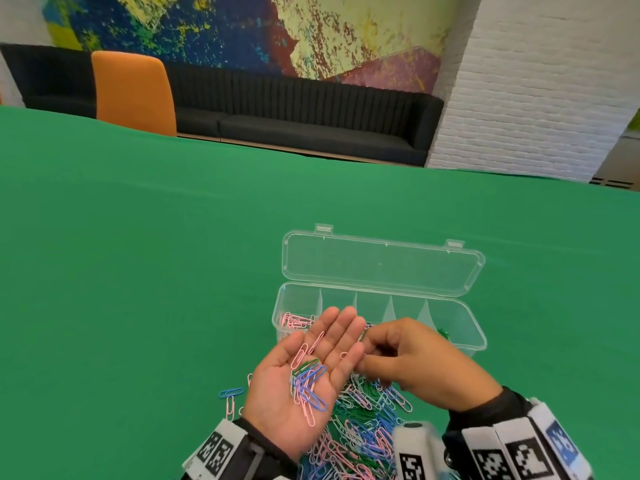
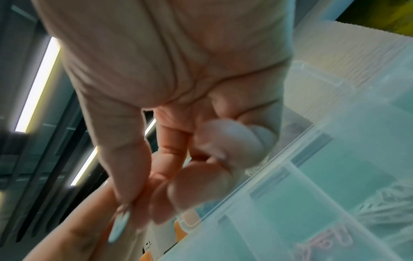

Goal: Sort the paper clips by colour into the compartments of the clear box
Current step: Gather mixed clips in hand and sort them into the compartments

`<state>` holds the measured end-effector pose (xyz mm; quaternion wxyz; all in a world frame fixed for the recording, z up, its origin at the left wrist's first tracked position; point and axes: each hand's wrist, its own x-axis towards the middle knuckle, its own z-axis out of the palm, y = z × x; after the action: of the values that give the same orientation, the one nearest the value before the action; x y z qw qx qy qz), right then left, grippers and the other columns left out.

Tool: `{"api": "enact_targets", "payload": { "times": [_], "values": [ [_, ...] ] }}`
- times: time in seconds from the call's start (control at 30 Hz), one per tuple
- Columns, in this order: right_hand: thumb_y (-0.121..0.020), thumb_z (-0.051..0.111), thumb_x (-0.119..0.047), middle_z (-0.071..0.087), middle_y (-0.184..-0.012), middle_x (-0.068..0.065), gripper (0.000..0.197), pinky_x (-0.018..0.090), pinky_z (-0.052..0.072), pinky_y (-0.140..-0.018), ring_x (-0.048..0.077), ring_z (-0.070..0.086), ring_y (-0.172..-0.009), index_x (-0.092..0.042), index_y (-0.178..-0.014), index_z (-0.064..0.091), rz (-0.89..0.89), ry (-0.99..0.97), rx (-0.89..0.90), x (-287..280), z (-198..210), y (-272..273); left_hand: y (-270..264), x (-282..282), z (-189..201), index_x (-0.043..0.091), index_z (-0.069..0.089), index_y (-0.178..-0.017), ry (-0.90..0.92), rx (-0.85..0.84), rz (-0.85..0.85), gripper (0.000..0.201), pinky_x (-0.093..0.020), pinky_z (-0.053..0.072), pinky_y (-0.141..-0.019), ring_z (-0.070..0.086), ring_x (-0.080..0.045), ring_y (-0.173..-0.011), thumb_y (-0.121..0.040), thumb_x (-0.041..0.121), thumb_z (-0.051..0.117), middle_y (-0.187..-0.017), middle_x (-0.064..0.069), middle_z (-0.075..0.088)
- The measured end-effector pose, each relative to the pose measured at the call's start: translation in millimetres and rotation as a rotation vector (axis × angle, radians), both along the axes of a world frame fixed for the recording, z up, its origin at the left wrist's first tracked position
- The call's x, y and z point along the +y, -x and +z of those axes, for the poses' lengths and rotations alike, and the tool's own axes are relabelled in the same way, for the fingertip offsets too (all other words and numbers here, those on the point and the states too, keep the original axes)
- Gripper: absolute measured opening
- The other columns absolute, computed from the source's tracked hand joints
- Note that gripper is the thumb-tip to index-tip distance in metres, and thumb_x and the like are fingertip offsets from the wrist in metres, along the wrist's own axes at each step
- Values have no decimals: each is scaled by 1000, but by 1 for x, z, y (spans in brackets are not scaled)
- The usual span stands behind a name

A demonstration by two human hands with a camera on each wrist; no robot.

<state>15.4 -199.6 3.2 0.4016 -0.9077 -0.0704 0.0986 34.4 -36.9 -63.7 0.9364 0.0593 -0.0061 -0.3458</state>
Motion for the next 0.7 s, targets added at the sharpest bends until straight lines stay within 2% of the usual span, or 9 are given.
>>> {"api": "enact_targets", "payload": {
  "times": [0.1,0.17,0.2,0.23,0.27,0.33,0.43,0.57,0.7],
  "values": [
    [-86,66,-21,59,-61,-4,18,9,36,-47,3,51,-52,-22,-68,61,-36,-3,15,-7,4,0,1,0,1,-14,60,-113,73,12,-7,64,-61,48,-87,52,-50,-114,-52,-15,79,-126,-31,54],
    [-86,65,-20,59,-60,-5,17,7,35,-46,2,50,-50,-21,-70,61,-51,-11,21,-10,7,1,1,-1,4,-14,63,-110,58,29,-14,65,-61,50,-82,55,-50,-110,-47,-14,82,-124,-31,56],
    [-86,65,-20,58,-60,-6,17,7,35,-45,1,50,-50,-21,-70,61,-55,-11,20,-10,8,1,1,-2,6,-14,64,-107,41,47,-15,58,-61,50,-80,57,-50,-108,-52,-10,82,-122,-31,57],
    [-86,65,-20,58,-60,-6,17,7,34,-45,1,49,-49,-21,-70,61,-59,-11,13,-11,9,2,1,-4,8,-14,66,-104,17,82,0,44,-60,51,-78,59,-49,-105,-64,-1,76,-120,-31,59],
    [-86,65,-21,57,-60,-6,18,7,34,-45,1,48,-49,-22,-69,61,-64,-11,4,-10,10,2,1,-5,9,-14,67,-100,-23,122,14,33,-58,50,-76,61,-47,-101,-76,8,63,-117,-31,60],
    [-86,65,-21,56,-60,-5,19,8,34,-45,2,47,-49,-22,-68,60,-71,-15,-12,-9,10,3,0,-7,6,-14,69,-93,-87,166,13,42,-56,50,-73,66,-44,-93,-84,16,41,-113,-31,62],
    [-85,66,-21,54,-59,-4,20,11,33,-46,6,45,-51,-22,-66,61,-69,-30,-31,-7,10,4,2,-10,6,-14,70,-89,-108,188,10,44,-54,53,-67,69,-41,-82,-82,16,39,-108,-30,64],
    [-85,66,-18,58,-52,-10,16,15,37,-53,0,45,-48,-20,-69,67,-56,-53,-60,0,7,5,7,-13,12,-16,68,-88,-91,218,17,43,-54,54,-62,69,-43,-76,-84,16,39,-105,-33,64],
    [-88,60,-26,70,-71,-4,16,26,44,-60,7,54,-57,-20,-84,74,17,67,-87,7,-1,5,9,-14,14,-17,63,-97,-90,256,29,45,-61,48,-65,67,-46,-75,-92,18,35,-103,-37,62]
  ]
}}
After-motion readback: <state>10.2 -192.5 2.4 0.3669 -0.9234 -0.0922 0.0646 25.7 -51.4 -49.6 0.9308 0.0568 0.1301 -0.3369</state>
